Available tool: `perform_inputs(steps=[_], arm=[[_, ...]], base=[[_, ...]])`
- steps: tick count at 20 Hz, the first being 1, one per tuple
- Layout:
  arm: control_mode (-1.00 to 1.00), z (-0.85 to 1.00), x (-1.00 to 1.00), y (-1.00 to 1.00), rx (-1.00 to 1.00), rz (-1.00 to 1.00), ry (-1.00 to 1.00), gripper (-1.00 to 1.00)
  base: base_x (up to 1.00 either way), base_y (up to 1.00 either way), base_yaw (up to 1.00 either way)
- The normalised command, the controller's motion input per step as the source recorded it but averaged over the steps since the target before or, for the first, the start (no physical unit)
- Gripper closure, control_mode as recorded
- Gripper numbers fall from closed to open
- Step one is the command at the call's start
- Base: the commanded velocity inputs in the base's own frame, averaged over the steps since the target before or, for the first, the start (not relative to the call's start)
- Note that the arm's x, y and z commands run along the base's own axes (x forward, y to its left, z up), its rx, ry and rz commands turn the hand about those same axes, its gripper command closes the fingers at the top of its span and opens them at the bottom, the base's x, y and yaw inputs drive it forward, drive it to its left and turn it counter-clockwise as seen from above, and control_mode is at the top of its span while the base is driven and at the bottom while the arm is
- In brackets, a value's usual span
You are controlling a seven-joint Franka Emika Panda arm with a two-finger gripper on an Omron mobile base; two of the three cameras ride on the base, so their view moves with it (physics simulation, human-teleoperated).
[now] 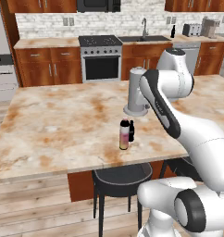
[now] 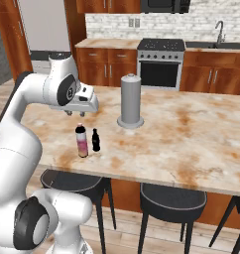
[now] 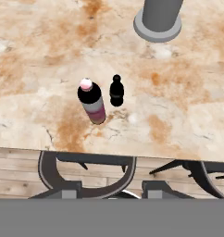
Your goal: Place the large bottle from the dining counter next to the other large bottle outside the sink, and place the small bottle from the dining counter next to the other small bottle inside the sink.
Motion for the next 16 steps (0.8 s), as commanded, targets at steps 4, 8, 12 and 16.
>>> perform_inputs(steps=[4,8,12,16], arm=[[-1.0,-0.03,0.0,0.02,0.0,0.0,0.0,-1.0],[-1.0,-0.05,0.0,0.13,0.0,0.0,0.0,-1.0],[-1.0,-0.08,0.0,0.17,0.0,0.0,0.0,-1.0],[-1.0,-0.11,0.0,0.16,0.0,0.0,0.0,-1.0]], base=[[0.0,0.0,0.0],[0.0,0.0,0.0],[0.0,0.0,0.0],[0.0,0.0,0.0]])
